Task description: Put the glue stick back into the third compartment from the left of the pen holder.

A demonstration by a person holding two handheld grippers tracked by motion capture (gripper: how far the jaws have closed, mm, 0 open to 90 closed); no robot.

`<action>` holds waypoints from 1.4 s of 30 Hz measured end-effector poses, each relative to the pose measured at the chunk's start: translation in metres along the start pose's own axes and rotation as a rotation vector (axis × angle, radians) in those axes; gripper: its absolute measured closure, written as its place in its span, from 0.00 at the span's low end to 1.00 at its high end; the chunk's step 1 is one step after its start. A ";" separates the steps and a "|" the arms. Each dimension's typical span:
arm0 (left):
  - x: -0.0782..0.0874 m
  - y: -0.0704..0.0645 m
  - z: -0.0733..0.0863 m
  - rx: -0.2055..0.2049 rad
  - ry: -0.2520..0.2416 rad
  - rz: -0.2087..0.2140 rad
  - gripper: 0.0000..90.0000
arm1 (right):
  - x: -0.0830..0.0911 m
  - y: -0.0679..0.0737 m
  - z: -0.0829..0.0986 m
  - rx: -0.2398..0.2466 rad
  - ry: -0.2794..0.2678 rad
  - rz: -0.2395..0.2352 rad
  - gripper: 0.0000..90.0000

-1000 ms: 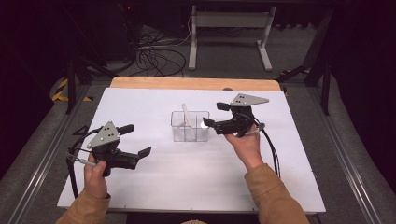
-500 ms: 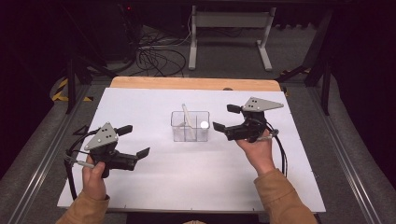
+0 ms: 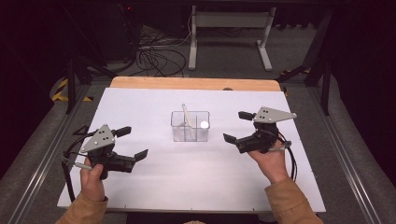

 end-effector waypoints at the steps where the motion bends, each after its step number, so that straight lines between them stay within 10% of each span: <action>1: 0.000 0.000 0.000 -0.001 -0.002 0.000 0.05 | 0.003 0.000 0.002 0.006 -0.003 0.004 0.02; 42: 0.005 0.002 0.016 -0.010 -0.030 0.012 0.05 | 0.035 -0.014 0.095 -0.077 0.101 0.039 0.00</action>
Point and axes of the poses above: each handheld gripper's, and its own axes: x roughly backward along the jaws, z roughly out of its underside, y roughly to its left, the point moved 3 cm from there along -x, roughly forward along the jaws, and after that the axes turned 4 degrees about y, right-handed, at the moved point
